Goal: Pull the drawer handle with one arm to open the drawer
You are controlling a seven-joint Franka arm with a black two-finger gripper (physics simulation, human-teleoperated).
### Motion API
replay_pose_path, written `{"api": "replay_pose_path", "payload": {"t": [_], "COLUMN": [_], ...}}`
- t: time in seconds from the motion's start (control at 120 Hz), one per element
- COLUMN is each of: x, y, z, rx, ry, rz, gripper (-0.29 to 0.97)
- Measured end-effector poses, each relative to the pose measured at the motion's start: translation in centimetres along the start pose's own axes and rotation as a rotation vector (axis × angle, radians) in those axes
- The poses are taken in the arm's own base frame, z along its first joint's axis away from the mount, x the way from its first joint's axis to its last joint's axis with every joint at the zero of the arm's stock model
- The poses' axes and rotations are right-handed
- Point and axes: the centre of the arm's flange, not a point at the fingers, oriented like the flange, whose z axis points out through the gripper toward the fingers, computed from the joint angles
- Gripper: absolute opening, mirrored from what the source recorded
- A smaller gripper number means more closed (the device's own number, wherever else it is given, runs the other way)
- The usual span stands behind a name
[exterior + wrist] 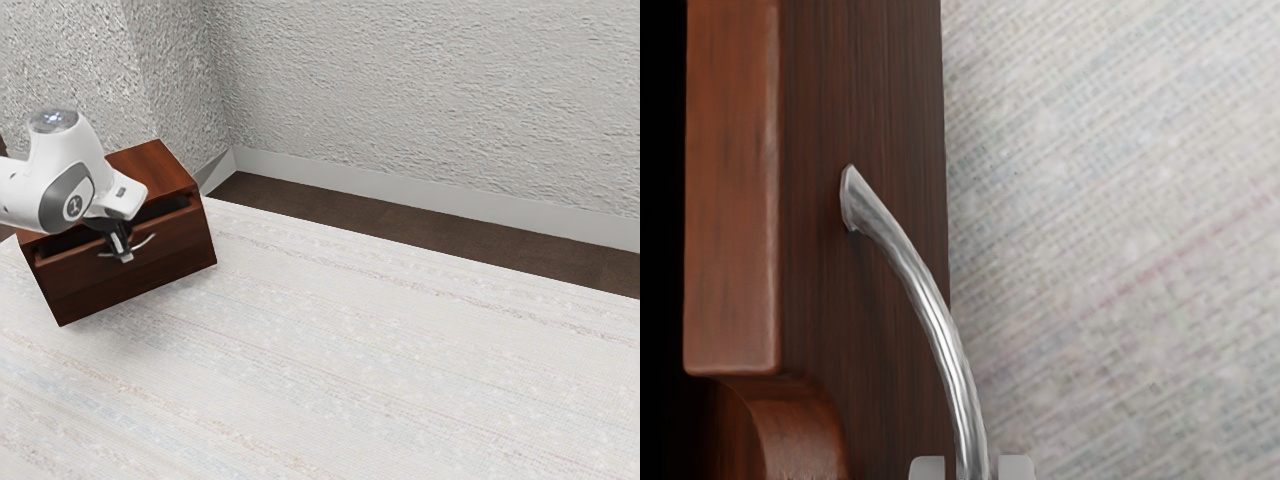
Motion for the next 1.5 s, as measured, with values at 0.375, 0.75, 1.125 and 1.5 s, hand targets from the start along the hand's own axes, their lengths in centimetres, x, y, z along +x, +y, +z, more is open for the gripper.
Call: {"api": "replay_pose_path", "payload": {"t": [0.375, 0.75, 1.125, 1.5], "x": [0.2, -0.1, 0.2, -0.2], "y": [2.4, 3.9, 5.4, 7.2], "z": [-0.9, -1.6, -2.2, -2.9], "rx": [-0.014, -0.019, -0.017, -0.021], "ry": [0.009, 0.016, 0.019, 0.025], "rz": [0.002, 0.003, 0.010, 0.012], "gripper": [-0.11, -0.11, -0.11, -0.11]}}
